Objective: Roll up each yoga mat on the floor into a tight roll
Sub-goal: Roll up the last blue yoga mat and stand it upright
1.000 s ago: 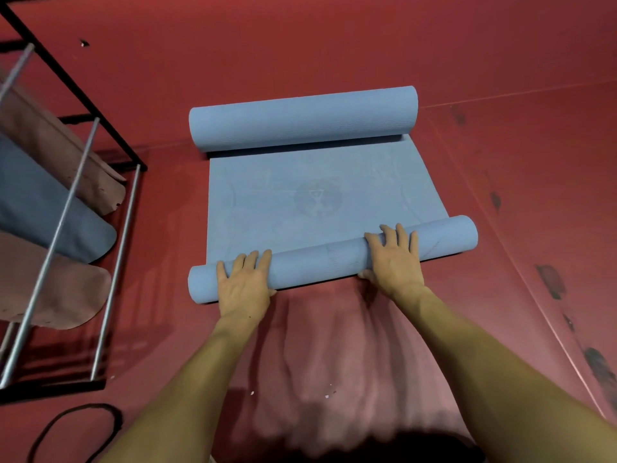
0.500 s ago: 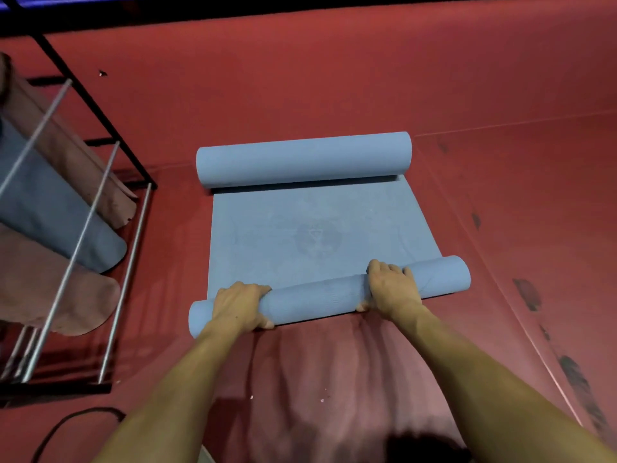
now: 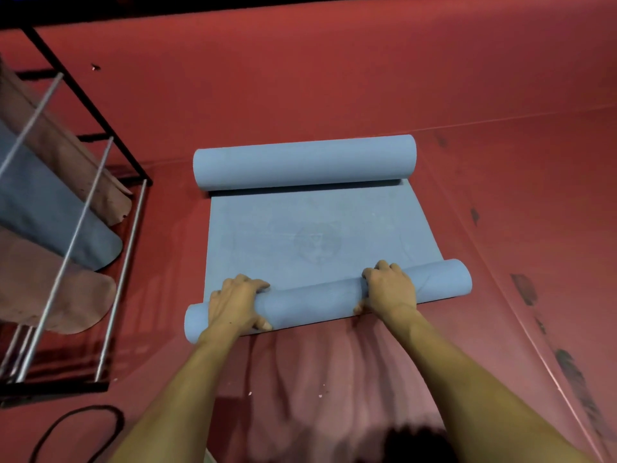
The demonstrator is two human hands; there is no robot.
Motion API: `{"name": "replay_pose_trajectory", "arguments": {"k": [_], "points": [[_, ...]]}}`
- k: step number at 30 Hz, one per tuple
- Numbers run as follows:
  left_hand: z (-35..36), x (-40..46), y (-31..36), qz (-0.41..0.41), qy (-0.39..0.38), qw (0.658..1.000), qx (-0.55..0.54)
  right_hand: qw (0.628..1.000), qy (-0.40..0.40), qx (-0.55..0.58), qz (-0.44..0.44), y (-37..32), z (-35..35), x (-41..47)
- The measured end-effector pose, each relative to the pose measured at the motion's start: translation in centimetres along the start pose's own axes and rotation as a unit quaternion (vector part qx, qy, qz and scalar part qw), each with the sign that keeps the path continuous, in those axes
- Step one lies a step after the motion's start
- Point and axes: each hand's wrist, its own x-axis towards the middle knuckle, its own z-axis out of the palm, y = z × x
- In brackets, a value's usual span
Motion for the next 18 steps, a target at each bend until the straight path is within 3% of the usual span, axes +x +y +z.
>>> {"name": "replay_pose_trajectory", "arguments": {"k": [5, 13, 18], "points": [[-0.7, 0.9, -0.9, -0.012, 0.010, 0.997, -0.074, 0.997, -0.027, 0.065, 0.024, 0.1, -0.9, 1.4], [-1.8, 3.4, -0.9, -0.051, -0.065, 0.991, -0.102, 0.997, -0.046, 0.055, 0.019, 0.1, -2.1, 3.4], [-2.5, 3.4, -0.1, -0.022, -0.049, 0.998, -0.039, 0.997, -0.037, 0.069, 0.001, 0.2, -2.4, 3.3]]}}
